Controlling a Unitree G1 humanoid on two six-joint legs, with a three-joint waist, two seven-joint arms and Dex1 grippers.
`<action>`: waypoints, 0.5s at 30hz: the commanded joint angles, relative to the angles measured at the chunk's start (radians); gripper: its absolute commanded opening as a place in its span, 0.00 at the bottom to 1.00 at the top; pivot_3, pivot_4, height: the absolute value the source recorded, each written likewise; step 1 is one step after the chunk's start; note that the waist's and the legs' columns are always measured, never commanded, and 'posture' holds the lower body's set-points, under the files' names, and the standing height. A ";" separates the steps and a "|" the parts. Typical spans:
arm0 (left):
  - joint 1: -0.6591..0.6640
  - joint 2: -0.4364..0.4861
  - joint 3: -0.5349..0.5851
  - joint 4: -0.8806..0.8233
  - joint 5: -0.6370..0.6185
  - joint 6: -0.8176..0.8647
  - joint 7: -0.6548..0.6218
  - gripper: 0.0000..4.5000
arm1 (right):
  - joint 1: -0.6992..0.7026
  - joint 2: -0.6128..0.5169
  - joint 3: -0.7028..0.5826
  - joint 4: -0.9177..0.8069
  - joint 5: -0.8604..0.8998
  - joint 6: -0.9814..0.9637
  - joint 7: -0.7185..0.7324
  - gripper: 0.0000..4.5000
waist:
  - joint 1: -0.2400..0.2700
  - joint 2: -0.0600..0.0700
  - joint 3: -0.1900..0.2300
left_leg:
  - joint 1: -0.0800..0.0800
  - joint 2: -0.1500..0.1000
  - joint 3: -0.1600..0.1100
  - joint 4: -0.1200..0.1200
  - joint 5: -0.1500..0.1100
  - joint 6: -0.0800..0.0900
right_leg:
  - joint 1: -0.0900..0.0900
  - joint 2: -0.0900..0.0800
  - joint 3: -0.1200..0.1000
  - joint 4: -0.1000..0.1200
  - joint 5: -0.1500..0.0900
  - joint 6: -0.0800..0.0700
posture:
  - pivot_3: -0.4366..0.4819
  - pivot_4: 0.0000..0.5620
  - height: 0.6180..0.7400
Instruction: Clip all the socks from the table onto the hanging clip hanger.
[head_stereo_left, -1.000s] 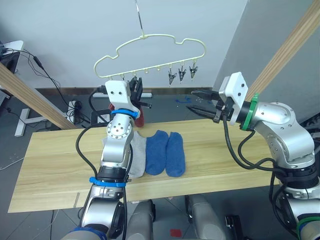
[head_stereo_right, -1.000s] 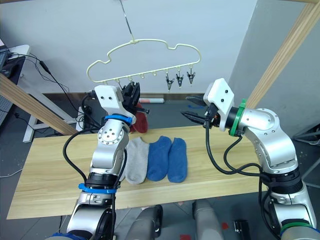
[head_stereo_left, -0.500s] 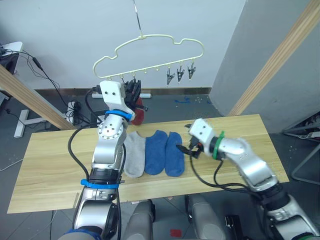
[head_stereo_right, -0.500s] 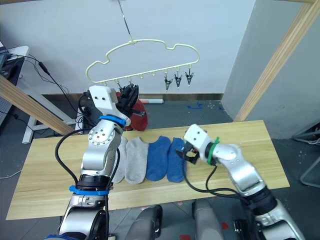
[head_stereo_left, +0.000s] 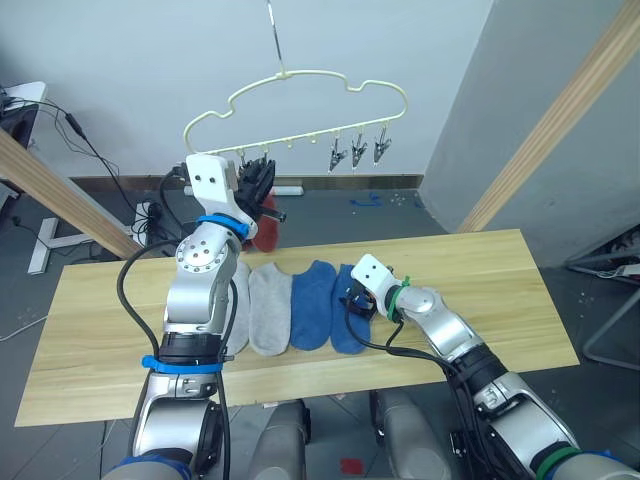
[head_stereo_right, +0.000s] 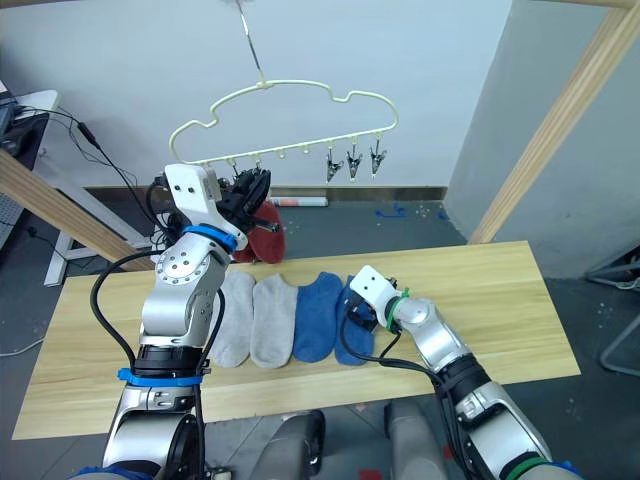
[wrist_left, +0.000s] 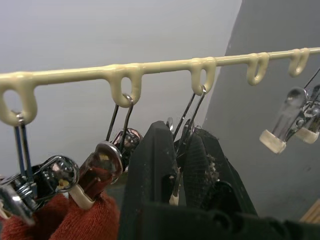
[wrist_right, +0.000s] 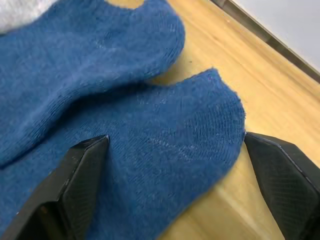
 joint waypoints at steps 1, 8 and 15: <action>0.008 0.012 0.010 -0.034 -0.004 0.007 -0.003 0.05 | 0.003 0.013 -0.026 0.062 -0.003 -0.002 0.001 0.87 | 0.001 0.000 0.000 | 0.000 0.000 0.000 0.000 -0.001 0.002 | 0.000 0.000 -0.001 0.000 0.000 0.000 | 0.41 0.53 1.00; 0.022 0.038 0.011 -0.037 -0.017 0.024 -0.038 0.05 | 0.048 -0.019 -0.041 -0.009 -0.017 0.006 0.016 0.34 | 0.004 0.000 0.000 | 0.000 0.000 0.000 0.000 -0.001 0.002 | 0.002 0.000 -0.001 0.001 0.002 0.000 | 0.41 0.54 1.00; 0.005 0.050 0.027 -0.039 -0.098 0.083 -0.109 0.05 | 0.075 -0.139 -0.039 -0.302 -0.030 0.038 0.097 0.00 | 0.005 0.000 0.000 | 0.000 0.000 0.000 0.001 -0.001 0.002 | 0.001 0.000 -0.001 0.000 0.002 0.001 | 0.41 0.54 1.00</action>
